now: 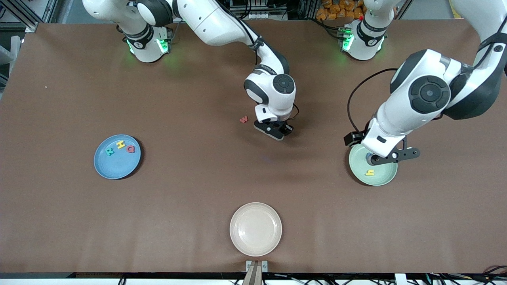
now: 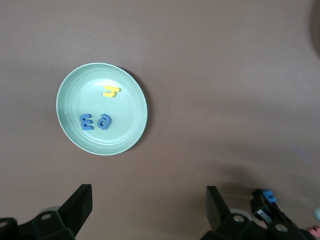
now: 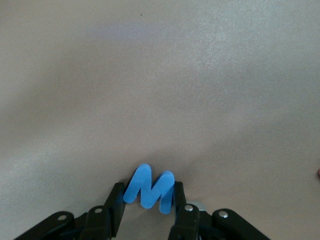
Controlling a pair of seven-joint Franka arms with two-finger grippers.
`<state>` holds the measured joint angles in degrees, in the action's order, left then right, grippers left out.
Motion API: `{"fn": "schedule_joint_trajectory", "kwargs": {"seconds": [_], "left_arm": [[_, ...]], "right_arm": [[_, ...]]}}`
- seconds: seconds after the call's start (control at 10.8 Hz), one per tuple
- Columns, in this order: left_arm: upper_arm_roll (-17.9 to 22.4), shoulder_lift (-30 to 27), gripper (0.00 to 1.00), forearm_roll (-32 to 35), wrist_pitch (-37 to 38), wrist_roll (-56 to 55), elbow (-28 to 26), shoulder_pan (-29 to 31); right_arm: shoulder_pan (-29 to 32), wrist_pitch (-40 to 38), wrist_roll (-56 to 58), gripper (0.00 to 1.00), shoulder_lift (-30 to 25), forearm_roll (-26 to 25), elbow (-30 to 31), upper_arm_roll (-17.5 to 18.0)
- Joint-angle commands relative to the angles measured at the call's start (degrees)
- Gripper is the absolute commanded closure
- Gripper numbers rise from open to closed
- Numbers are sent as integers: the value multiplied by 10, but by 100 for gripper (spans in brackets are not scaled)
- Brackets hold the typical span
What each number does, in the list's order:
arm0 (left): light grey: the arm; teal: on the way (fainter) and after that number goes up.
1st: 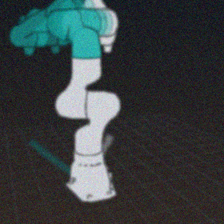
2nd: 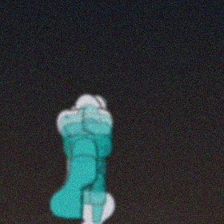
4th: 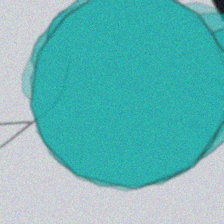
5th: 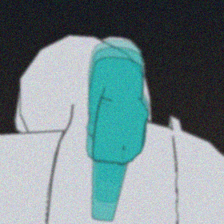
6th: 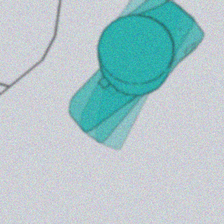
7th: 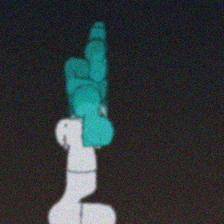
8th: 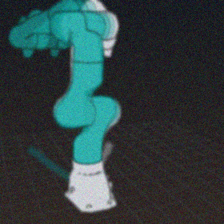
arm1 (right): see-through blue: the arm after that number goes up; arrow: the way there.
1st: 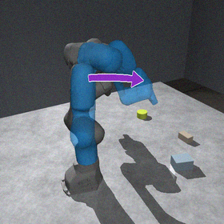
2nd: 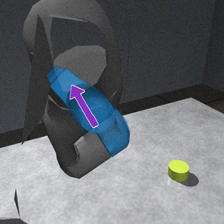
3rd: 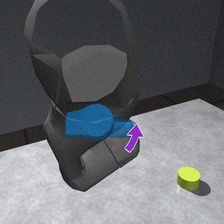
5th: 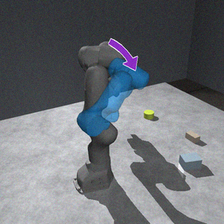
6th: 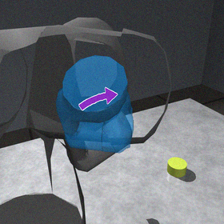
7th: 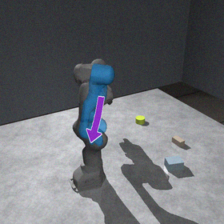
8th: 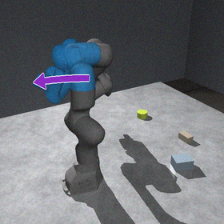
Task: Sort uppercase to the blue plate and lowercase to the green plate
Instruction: 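Carry the M to the blue plate while the left gripper reaches the m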
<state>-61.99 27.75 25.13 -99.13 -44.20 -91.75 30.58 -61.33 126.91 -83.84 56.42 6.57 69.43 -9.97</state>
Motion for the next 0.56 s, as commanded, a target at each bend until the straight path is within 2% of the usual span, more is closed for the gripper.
{"fn": "schedule_joint_trajectory", "kwargs": {"seconds": [0.0, 0.46], "left_arm": [[-8, -8, 0, -17, 10, -12, 9, -2], [-9, -5, 0, -37, 9, -18, 10, -2]], "right_arm": [[2, 2, -9, 73, 15, -12, -19, 2], [15, -12, 6, 74, 1, -9, -19, 6]]}}
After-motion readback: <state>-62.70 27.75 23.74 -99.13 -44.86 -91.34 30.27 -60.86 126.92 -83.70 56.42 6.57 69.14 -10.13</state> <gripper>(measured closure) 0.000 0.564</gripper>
